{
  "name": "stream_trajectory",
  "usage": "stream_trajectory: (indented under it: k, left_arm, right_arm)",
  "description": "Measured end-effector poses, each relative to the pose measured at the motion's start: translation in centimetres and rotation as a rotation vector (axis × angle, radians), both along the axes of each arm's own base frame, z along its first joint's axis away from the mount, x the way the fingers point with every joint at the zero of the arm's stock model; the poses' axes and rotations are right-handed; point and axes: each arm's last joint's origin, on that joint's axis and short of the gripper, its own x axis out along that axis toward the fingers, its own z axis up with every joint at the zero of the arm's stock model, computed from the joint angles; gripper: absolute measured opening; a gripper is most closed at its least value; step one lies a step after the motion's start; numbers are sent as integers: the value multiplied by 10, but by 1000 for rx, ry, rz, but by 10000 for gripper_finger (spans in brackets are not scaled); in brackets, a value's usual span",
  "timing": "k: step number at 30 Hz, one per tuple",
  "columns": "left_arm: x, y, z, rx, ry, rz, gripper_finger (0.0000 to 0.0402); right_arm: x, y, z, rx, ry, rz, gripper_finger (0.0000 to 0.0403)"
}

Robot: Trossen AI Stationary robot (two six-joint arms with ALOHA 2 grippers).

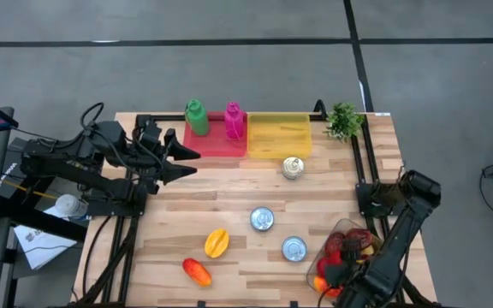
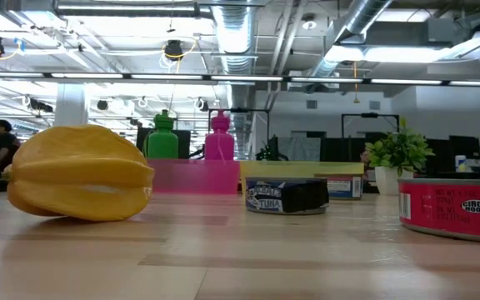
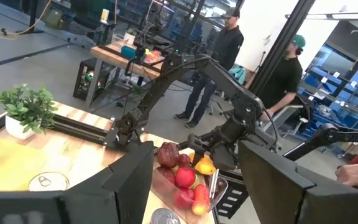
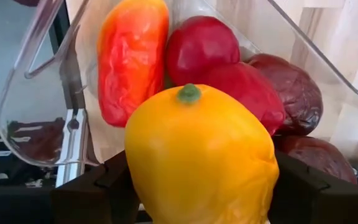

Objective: Pick & Place Food Item
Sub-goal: Put the left mango into the transparent bin

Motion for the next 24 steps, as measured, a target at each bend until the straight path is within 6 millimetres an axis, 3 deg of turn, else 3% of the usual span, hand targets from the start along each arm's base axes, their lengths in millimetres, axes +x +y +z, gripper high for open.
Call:
stream_trajectory:
  k: [7, 24]
  left_arm:
    - [0, 0, 0, 1, 0, 0, 220]
    - [0, 0, 0, 2, 1, 0, 216]
  right_arm:
    - [-13, 15, -20, 73, -6, 16, 255]
    - [-6, 8, -20, 68, 14, -118, 256]
